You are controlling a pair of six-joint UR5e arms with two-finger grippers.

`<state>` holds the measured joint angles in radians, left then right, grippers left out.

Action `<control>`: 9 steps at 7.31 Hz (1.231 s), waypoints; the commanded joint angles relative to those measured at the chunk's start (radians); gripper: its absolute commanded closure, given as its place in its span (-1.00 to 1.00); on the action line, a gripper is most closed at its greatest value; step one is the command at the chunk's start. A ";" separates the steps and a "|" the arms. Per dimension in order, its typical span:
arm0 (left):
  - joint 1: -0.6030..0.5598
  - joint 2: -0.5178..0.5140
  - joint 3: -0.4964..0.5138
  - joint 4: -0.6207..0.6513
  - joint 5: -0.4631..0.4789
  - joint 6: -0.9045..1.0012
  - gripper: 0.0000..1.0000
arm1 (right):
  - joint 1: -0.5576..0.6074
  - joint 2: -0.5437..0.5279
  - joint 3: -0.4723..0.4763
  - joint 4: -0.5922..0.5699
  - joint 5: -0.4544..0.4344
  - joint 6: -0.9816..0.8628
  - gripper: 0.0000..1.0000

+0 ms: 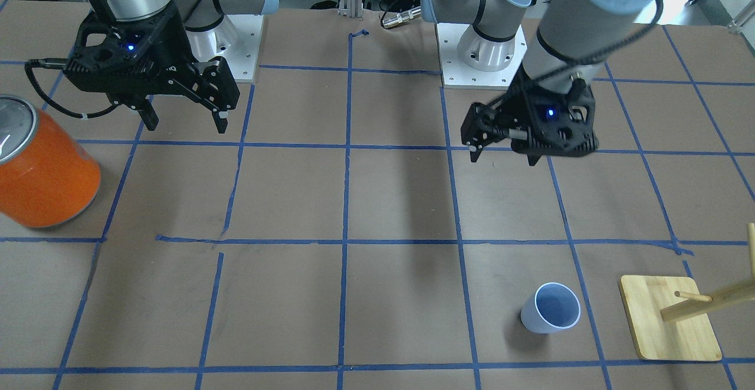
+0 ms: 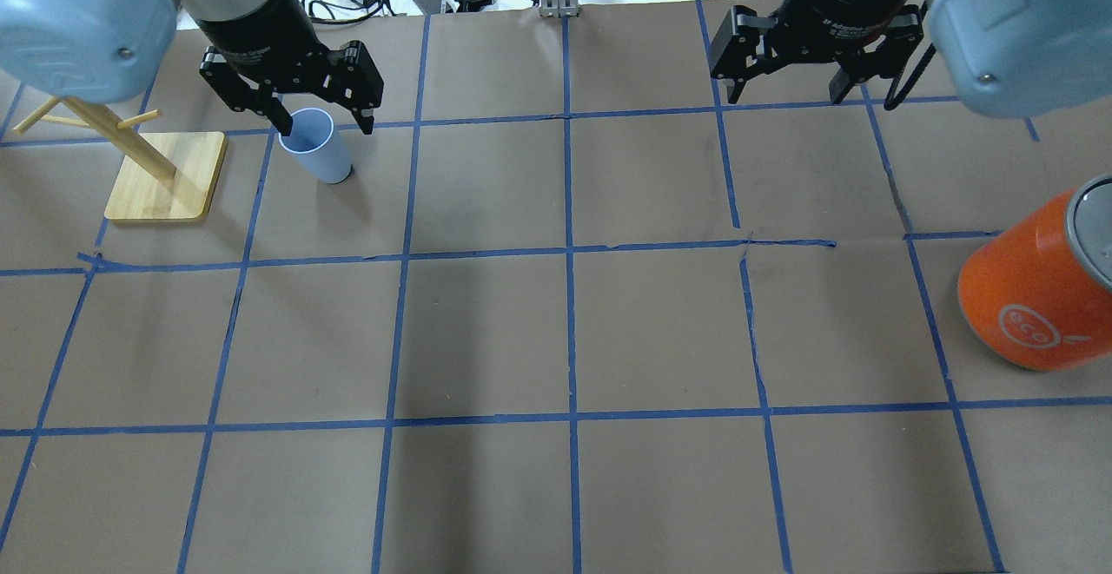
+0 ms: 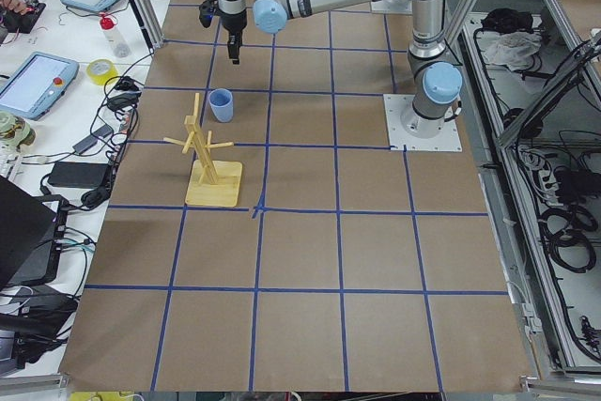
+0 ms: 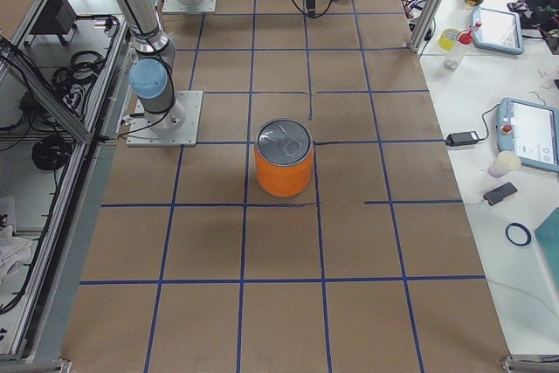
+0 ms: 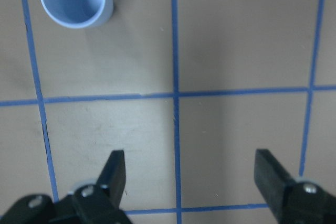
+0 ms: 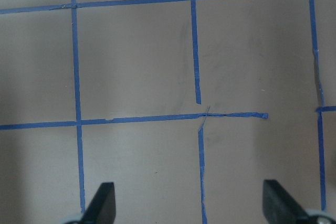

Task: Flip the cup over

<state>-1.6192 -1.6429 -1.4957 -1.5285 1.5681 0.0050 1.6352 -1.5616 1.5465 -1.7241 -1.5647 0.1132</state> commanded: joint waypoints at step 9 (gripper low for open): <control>0.030 0.123 -0.089 -0.002 0.010 0.004 -1.00 | 0.000 0.000 0.000 -0.009 0.000 -0.003 -1.00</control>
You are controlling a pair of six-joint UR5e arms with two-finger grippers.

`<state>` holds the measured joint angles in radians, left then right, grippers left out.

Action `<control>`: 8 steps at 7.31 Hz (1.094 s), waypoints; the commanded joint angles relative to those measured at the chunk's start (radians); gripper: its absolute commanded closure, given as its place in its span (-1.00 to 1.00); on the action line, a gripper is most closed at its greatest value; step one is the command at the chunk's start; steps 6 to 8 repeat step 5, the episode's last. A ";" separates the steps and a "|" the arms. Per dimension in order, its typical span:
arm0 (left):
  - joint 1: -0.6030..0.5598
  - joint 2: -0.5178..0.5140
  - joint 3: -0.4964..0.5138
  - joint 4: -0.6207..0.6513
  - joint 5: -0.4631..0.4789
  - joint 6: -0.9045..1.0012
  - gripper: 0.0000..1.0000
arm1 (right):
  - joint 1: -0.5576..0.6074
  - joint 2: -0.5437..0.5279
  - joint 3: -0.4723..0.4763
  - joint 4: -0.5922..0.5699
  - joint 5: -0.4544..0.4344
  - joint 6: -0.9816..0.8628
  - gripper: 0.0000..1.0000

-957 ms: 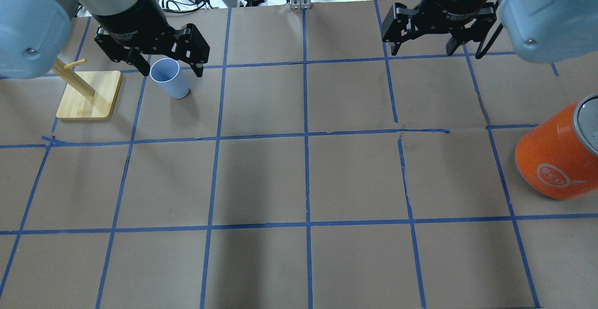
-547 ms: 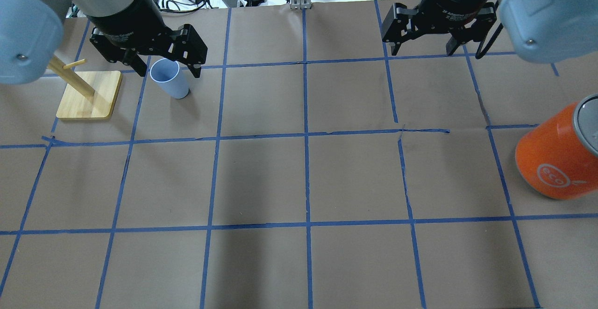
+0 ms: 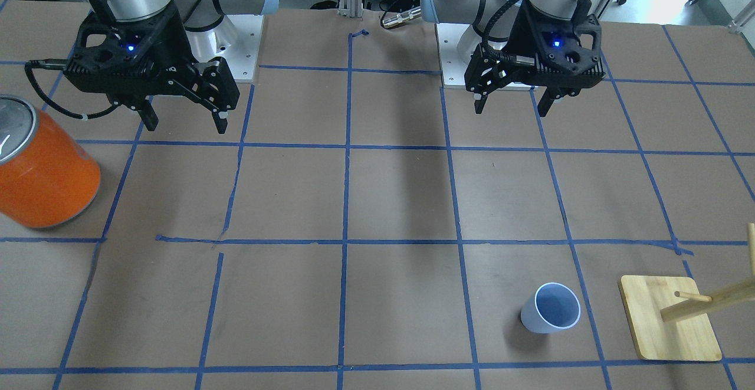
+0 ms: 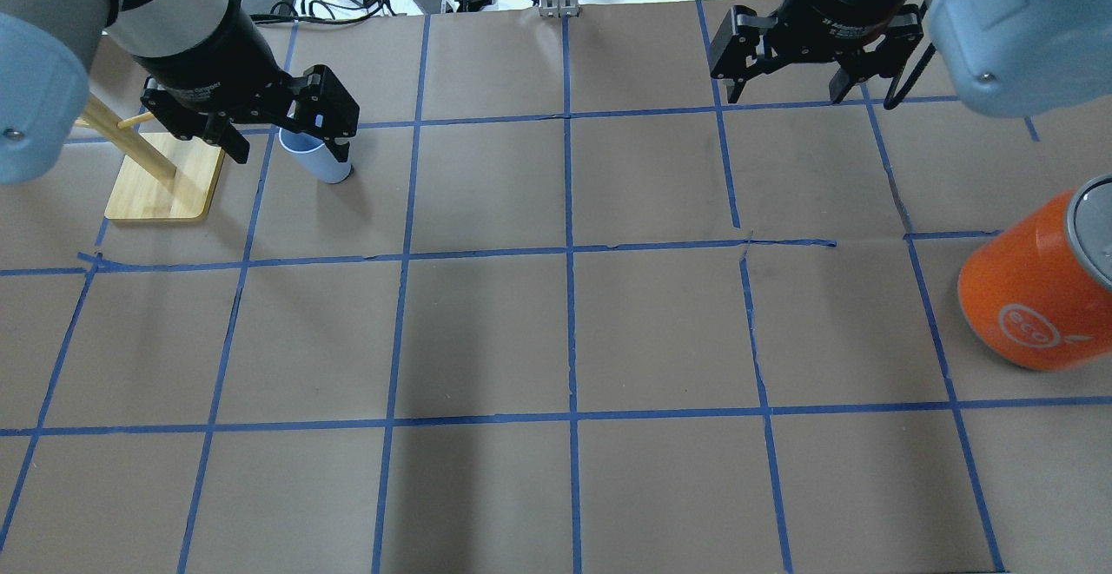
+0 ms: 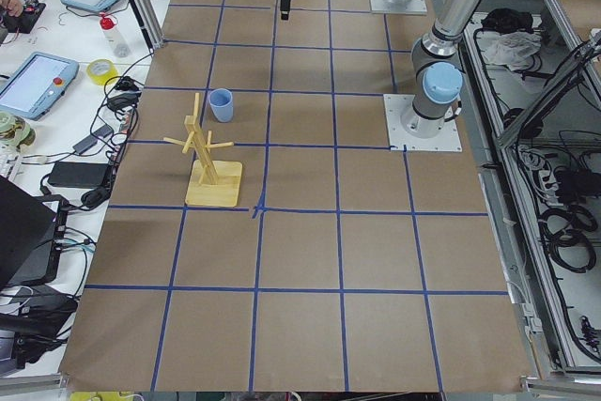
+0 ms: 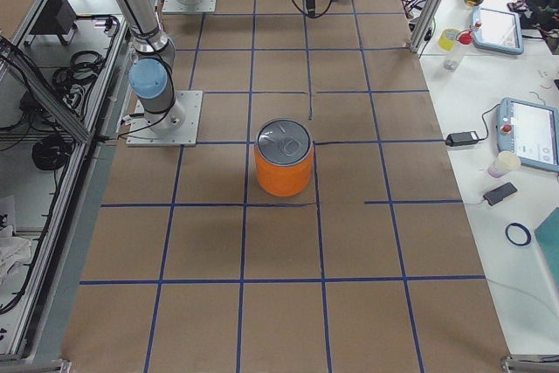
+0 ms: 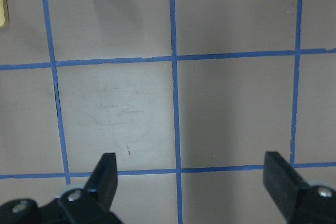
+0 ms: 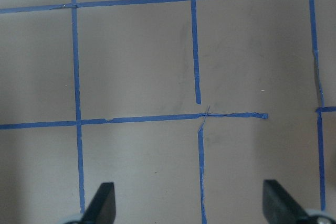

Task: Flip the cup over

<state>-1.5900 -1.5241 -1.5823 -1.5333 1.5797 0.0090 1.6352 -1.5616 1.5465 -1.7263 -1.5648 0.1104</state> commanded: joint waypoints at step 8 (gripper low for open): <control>-0.001 0.002 0.001 0.002 -0.001 -0.006 -1.00 | 0.000 0.003 0.000 -0.010 0.000 0.000 -1.00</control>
